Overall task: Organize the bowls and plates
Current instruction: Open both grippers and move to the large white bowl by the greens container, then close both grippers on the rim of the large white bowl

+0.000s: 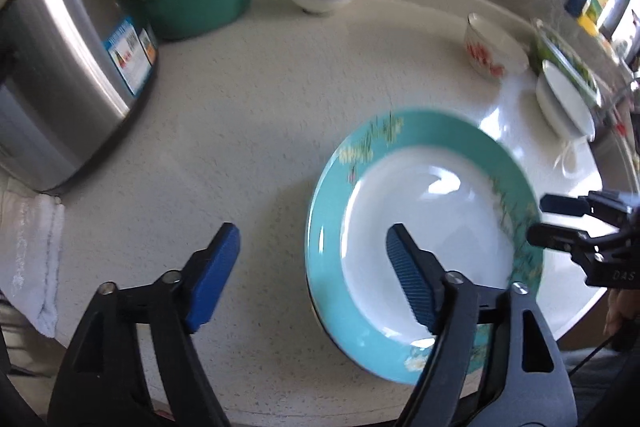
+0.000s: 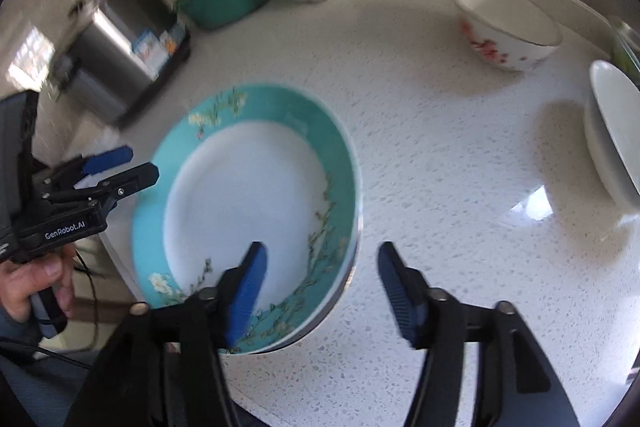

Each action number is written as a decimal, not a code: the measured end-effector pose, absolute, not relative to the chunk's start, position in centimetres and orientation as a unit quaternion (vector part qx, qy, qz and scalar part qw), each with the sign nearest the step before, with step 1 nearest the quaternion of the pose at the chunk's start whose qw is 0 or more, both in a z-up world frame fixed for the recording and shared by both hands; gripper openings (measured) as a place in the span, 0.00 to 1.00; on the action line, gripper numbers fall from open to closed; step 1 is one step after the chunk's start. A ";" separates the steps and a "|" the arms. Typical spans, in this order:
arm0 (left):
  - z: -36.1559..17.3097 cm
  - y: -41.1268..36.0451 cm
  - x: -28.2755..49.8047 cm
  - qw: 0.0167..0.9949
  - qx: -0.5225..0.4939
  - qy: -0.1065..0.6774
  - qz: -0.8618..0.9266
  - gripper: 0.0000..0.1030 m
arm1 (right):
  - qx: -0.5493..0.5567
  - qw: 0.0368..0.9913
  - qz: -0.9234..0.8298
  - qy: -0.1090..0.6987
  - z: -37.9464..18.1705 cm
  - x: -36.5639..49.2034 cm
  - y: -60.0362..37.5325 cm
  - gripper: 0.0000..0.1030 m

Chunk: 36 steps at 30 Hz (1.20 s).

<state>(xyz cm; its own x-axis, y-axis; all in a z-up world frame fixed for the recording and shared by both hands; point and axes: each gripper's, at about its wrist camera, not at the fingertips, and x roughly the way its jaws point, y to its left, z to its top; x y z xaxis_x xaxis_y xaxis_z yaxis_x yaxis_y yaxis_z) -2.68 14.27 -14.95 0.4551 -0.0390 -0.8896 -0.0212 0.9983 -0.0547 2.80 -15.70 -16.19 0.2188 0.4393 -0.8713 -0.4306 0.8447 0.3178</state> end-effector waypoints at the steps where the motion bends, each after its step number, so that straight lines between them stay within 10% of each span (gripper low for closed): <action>1: -14.1 13.8 -2.2 0.854 -0.033 0.519 -0.006 0.76 | 0.033 0.782 0.280 0.556 -15.8 3.1 -17.3 0.69; 14: -12.2 -10.7 9.3 0.845 -0.063 0.506 -0.163 0.86 | 0.264 0.808 0.136 0.509 -14.0 8.3 -48.9 0.70; 26: -19.6 -19.5 19.1 0.802 -0.025 0.582 -0.131 0.83 | 0.284 0.775 0.173 0.537 -18.0 14.6 -50.6 0.62; 36: -23.1 -21.7 23.4 0.765 -0.021 0.622 -0.164 0.42 | 0.300 0.753 0.174 0.559 -20.3 16.7 -48.8 0.52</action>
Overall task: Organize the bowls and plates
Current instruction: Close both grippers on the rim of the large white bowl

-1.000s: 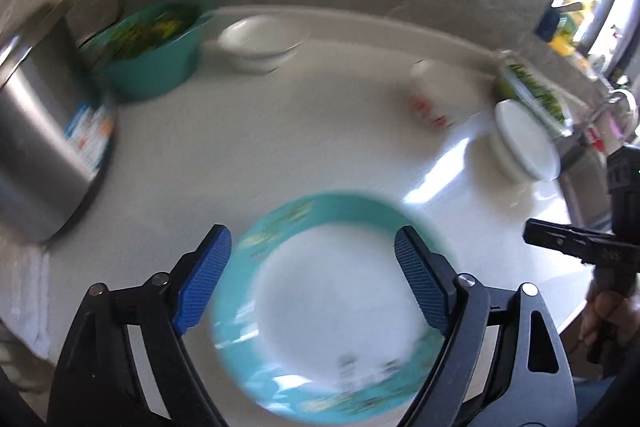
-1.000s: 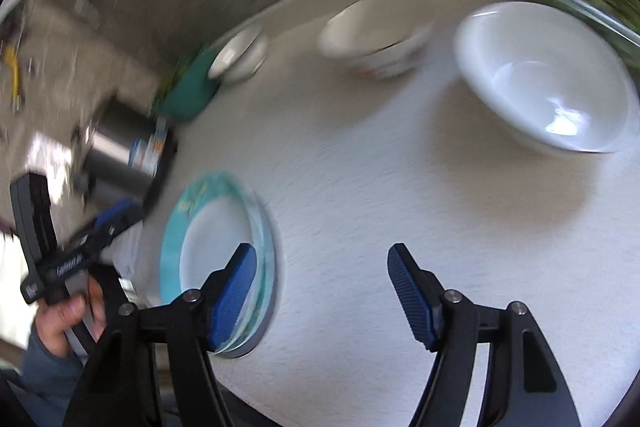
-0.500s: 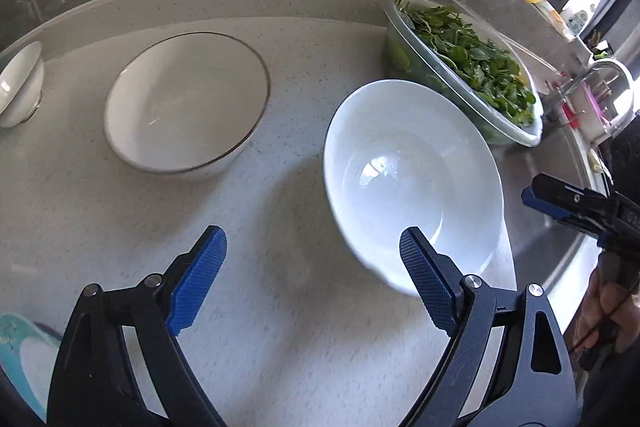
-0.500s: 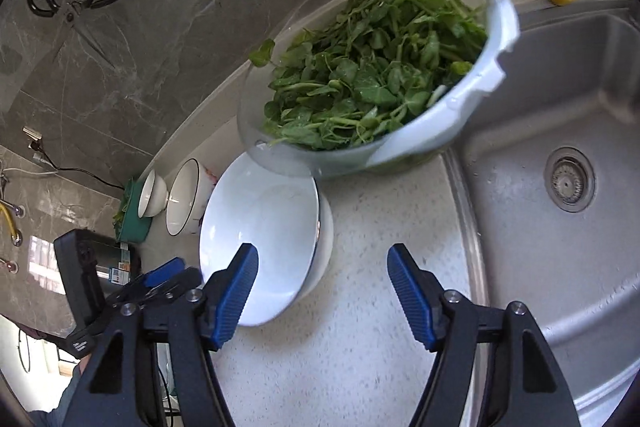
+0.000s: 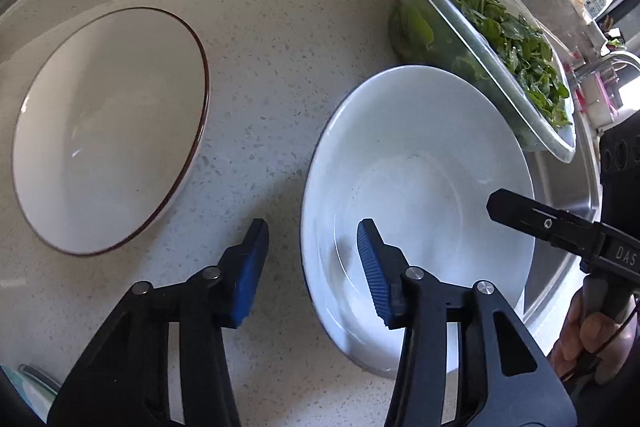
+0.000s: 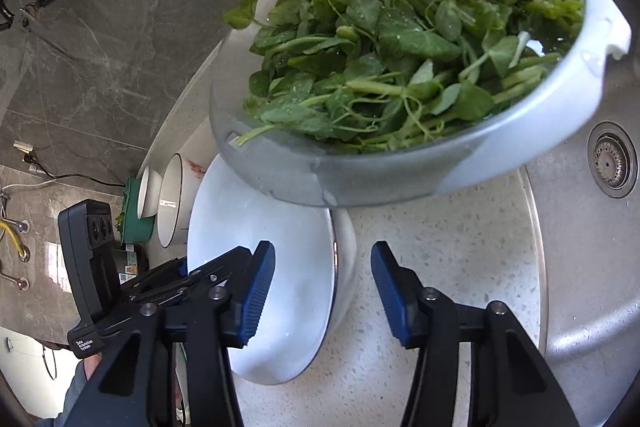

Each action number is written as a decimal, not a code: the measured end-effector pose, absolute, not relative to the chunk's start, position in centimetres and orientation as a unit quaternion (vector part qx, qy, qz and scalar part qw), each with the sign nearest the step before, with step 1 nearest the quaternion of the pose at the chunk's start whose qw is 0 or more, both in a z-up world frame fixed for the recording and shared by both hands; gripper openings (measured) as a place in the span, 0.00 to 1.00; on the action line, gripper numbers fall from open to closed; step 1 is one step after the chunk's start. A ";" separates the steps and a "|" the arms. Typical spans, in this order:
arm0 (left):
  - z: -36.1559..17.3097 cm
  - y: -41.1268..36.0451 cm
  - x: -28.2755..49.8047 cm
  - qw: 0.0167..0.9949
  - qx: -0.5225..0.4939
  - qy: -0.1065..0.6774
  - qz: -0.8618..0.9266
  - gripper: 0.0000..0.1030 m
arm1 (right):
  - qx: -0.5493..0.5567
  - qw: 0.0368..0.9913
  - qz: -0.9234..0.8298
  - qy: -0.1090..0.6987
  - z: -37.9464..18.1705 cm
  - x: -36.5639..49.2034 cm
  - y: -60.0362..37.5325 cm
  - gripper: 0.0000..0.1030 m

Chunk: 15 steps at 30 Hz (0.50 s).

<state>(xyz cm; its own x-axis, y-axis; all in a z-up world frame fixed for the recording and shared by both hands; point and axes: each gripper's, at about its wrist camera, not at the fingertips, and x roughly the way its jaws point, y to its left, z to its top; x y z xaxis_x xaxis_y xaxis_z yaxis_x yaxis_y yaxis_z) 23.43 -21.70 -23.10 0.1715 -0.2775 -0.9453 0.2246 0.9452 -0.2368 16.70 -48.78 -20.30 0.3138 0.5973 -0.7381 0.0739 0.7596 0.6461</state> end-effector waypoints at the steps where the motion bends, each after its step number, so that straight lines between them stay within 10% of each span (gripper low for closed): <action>1: -23.3 -21.9 23.7 0.762 -0.021 0.625 -0.165 0.40 | 0.299 0.751 0.171 0.563 -20.4 16.8 -48.6 0.51; 8: -24.1 -23.2 26.2 0.756 -0.023 0.627 -0.187 0.17 | 0.277 0.746 0.157 0.585 -21.3 17.4 -47.5 0.19; 15: -24.0 -24.5 26.2 0.758 -0.007 0.624 -0.191 0.15 | 0.267 0.749 0.156 0.586 -21.5 17.3 -47.0 0.17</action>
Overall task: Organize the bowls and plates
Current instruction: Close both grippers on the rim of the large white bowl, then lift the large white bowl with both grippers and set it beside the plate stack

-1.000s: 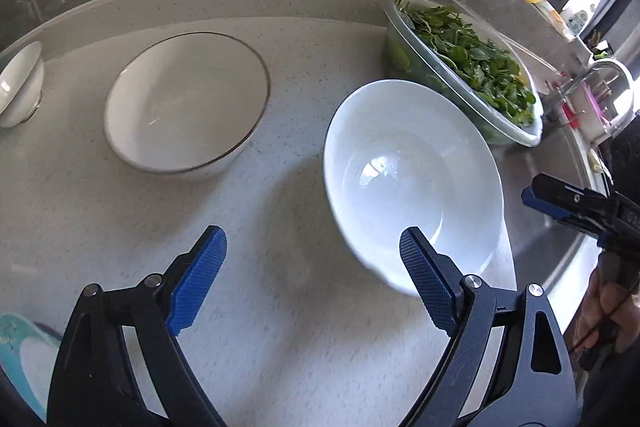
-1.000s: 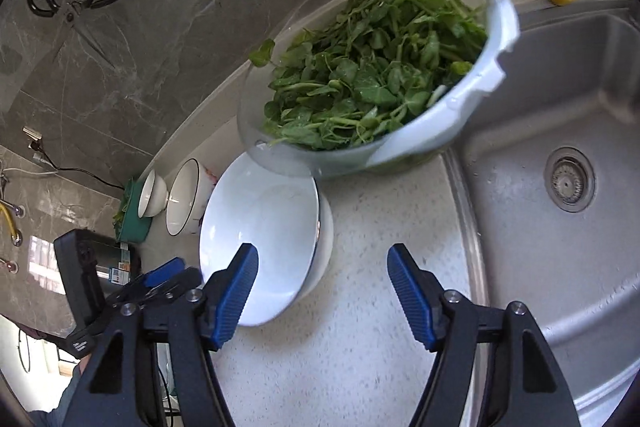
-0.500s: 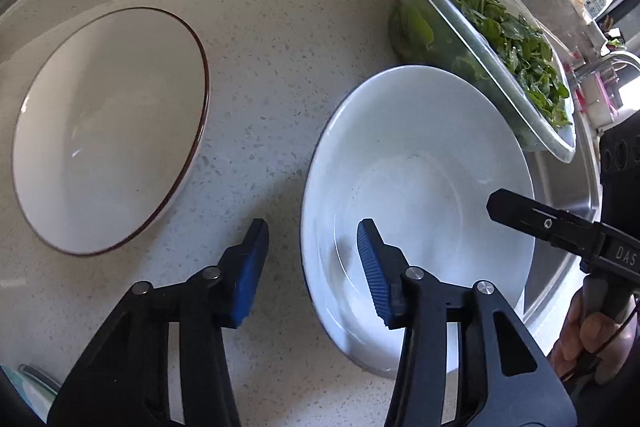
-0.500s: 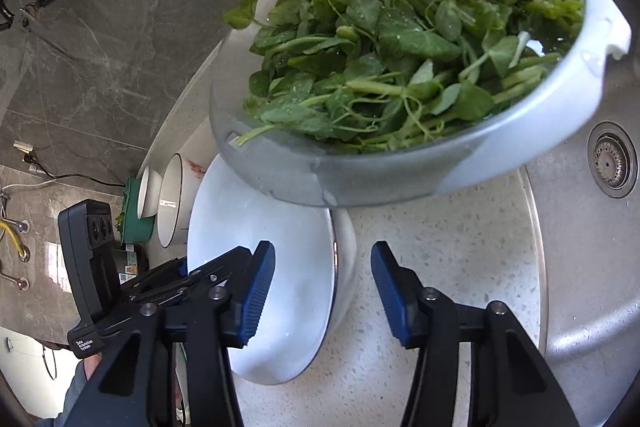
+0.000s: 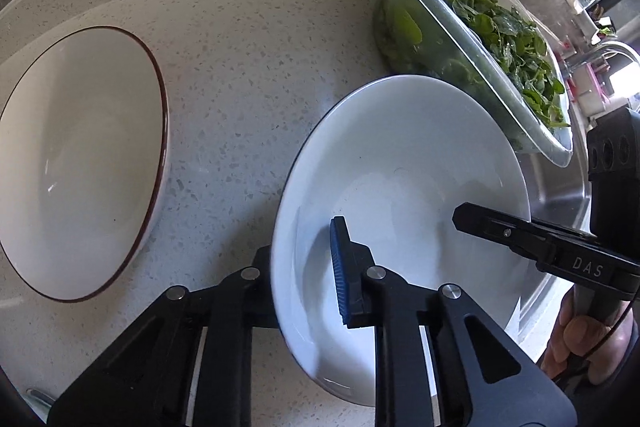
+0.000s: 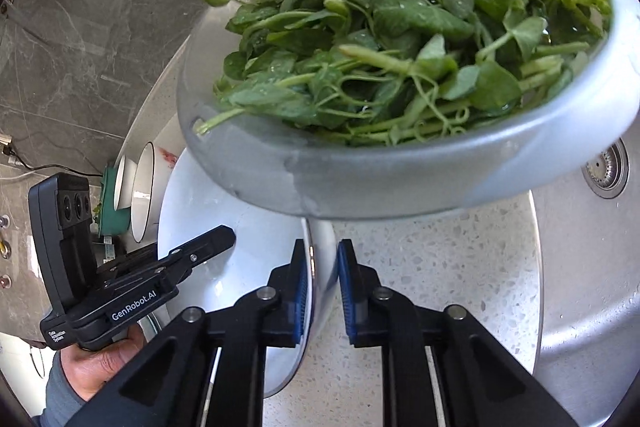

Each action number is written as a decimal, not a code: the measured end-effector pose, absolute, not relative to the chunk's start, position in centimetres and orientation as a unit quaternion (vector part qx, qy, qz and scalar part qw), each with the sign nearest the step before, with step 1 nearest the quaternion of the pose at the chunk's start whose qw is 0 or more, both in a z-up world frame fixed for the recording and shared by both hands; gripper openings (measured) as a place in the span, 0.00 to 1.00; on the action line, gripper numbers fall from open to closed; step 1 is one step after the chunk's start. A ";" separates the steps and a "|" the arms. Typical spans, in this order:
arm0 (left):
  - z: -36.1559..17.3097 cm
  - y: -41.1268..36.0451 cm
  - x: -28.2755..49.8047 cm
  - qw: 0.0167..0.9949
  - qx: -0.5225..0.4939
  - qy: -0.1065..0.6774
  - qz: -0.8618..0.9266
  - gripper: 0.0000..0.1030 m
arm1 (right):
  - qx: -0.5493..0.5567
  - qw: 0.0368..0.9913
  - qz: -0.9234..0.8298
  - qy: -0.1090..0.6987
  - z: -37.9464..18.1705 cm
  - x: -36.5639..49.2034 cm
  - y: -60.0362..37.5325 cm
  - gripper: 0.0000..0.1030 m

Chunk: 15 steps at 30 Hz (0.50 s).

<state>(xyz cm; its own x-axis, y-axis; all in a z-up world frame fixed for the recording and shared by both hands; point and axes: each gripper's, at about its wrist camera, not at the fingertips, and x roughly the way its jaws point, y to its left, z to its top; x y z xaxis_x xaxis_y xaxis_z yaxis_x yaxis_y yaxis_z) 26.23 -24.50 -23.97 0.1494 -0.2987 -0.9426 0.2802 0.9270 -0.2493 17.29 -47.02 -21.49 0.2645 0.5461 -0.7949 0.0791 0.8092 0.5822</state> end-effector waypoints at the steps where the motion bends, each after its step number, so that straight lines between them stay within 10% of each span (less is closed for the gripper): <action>1: -23.9 -24.7 26.0 0.759 -0.003 0.623 -0.190 0.15 | 0.266 0.749 0.156 0.587 -21.5 17.3 -46.9 0.17; 15: -21.5 -22.7 19.6 0.759 -0.038 0.627 -0.172 0.15 | 0.248 0.738 0.178 0.602 -19.0 13.7 -44.3 0.17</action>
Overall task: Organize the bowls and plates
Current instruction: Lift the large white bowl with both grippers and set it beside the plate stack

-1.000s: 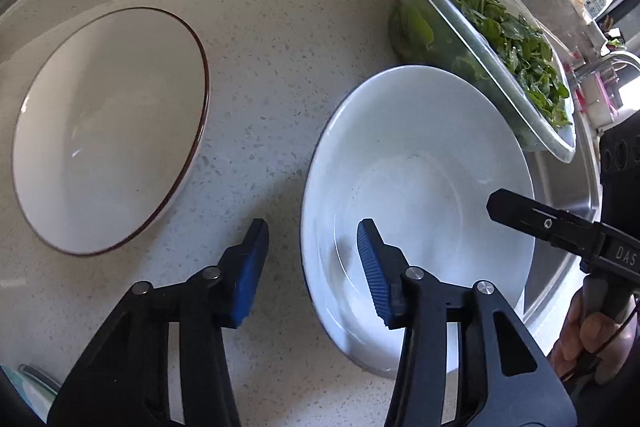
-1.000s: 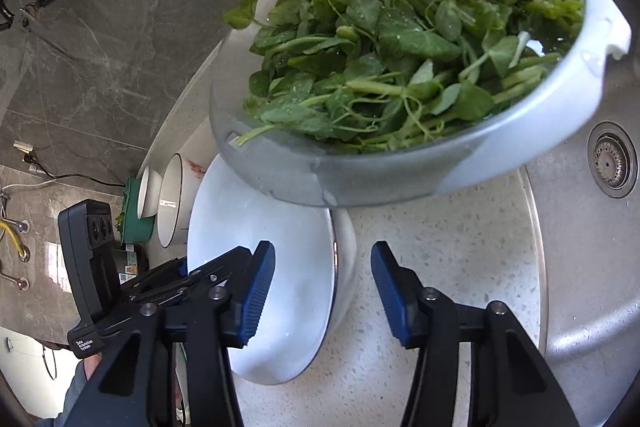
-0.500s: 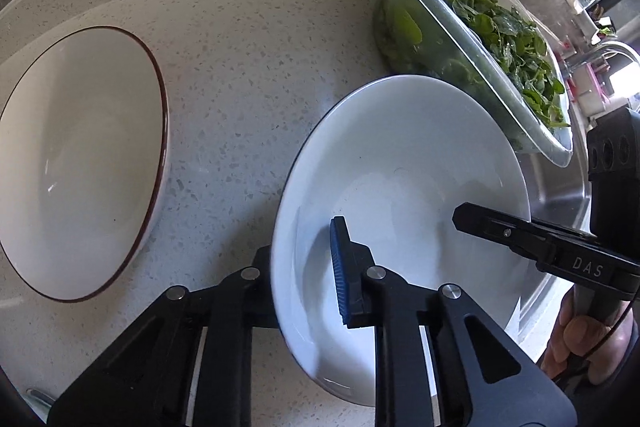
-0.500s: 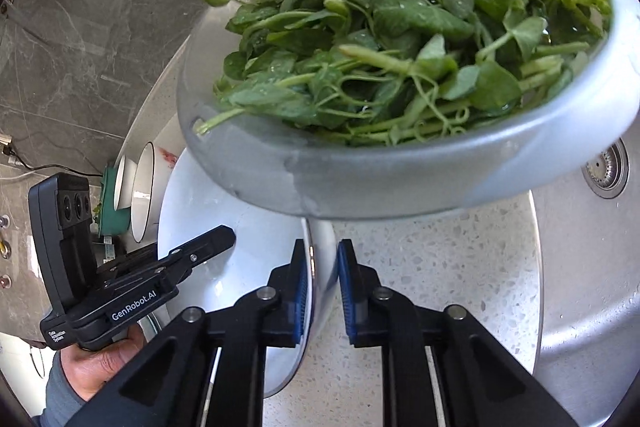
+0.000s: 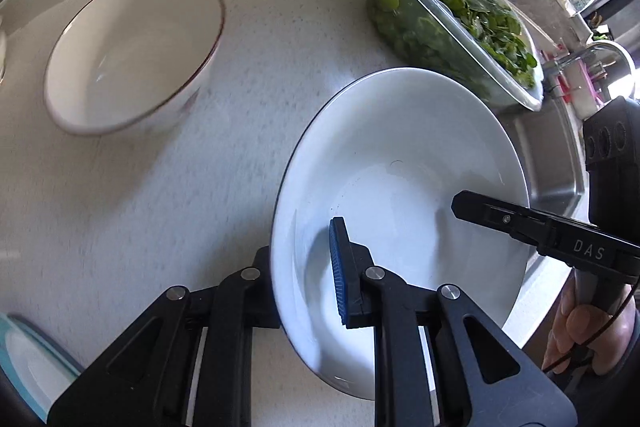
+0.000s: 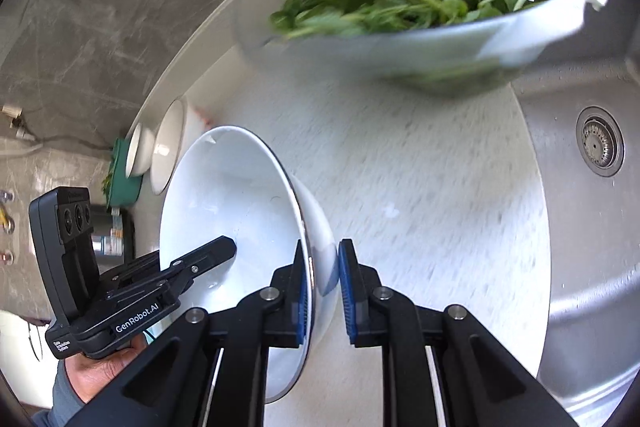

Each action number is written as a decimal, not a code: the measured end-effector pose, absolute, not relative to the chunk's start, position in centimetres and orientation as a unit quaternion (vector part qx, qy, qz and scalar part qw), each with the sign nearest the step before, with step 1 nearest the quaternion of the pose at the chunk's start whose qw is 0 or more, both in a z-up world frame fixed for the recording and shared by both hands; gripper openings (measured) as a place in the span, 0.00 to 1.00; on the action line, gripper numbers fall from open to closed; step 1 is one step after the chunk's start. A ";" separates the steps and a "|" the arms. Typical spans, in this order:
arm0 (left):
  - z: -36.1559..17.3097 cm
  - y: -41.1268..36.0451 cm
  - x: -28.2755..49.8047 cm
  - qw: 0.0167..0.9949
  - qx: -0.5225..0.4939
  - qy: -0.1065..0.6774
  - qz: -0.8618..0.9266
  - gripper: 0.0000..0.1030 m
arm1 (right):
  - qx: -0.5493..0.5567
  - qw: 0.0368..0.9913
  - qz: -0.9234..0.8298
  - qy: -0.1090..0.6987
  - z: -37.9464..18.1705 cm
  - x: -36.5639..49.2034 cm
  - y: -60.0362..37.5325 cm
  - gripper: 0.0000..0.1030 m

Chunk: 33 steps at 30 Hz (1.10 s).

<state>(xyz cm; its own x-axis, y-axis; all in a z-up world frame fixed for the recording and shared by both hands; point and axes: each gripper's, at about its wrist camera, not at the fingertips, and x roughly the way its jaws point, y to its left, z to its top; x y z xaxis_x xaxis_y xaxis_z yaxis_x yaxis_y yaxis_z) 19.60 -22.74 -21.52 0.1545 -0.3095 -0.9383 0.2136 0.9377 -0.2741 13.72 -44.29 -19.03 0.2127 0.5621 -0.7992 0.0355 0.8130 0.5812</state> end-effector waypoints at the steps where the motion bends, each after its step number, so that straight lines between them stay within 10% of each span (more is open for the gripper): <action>1: -21.3 -22.4 18.8 0.760 -0.043 0.626 -0.171 0.15 | 0.244 0.738 0.183 0.602 -18.7 13.2 -43.9 0.18; 28: -24.2 -17.4 5.8 0.781 -0.048 0.612 -0.112 0.19 | 0.191 0.714 0.241 0.630 -21.6 5.6 -38.3 0.20; 31: -24.3 -18.3 6.3 0.783 -0.049 0.611 -0.105 0.33 | 0.202 0.710 0.252 0.626 -21.5 5.5 -38.7 0.27; 33: -23.9 -18.7 6.2 0.788 -0.047 0.605 -0.102 0.76 | 0.206 0.711 0.258 0.620 -21.2 5.3 -39.0 0.34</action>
